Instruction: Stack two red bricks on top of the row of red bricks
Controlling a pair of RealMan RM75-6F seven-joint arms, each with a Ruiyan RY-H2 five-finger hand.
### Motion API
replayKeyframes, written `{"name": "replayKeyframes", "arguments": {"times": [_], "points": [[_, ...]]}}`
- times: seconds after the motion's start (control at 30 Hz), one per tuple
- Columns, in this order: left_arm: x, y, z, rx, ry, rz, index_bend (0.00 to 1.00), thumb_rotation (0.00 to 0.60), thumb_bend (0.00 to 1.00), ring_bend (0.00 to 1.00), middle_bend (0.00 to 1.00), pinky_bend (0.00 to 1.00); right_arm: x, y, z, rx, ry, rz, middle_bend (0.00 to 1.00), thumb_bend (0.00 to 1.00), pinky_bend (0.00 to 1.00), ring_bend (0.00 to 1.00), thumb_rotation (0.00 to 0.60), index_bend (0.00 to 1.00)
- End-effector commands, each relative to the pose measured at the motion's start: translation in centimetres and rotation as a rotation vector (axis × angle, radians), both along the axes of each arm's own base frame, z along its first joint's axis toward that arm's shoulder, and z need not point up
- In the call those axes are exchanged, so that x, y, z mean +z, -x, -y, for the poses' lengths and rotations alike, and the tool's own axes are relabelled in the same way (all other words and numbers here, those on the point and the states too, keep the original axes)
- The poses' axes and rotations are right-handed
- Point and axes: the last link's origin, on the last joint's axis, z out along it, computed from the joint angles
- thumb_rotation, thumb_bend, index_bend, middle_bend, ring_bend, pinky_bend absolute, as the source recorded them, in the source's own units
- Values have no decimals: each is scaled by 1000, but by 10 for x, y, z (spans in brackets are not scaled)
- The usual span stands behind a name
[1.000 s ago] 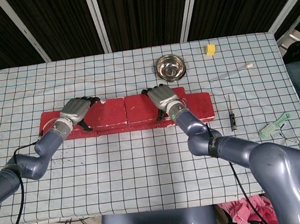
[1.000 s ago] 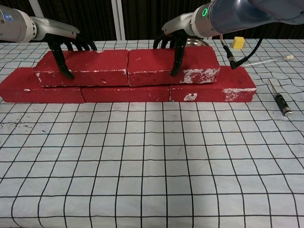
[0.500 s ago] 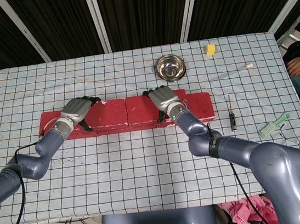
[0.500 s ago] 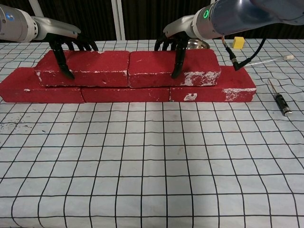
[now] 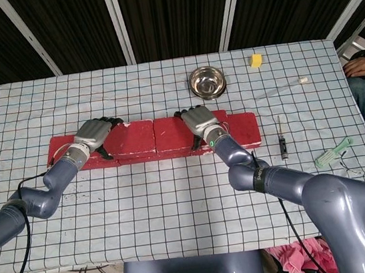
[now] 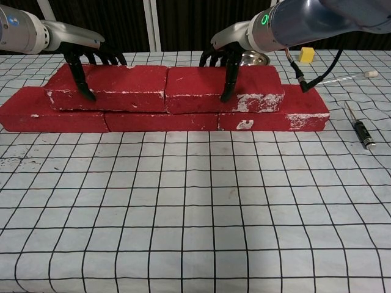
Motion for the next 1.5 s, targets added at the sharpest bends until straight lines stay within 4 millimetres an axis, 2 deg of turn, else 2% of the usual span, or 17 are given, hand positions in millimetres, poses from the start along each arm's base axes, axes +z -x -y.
{"name": "replayKeyframes", "arguments": {"times": [0.03,0.37,0.87,1.5], "points": [[0,0,0,2,-1,1,160,600,69,97,159,200,0,0,0,0,-2,1,146,66,123,105,600,107],[-1,-2,0,-6,1,3,158,600,32,96,158,200,2,0,0,-1,-4,0,106,39,123,88,600,43],[-1,-2,0,-7,-1,-2,157,600,29,96,157,200,3,1,-1,0,-8,-3,61,0,123,75,600,23],[1,0,0,-1,-2,-3,157,600,29,96,156,200,5,-4,-3,11,-3,7,40,0,123,35,600,2]]}}
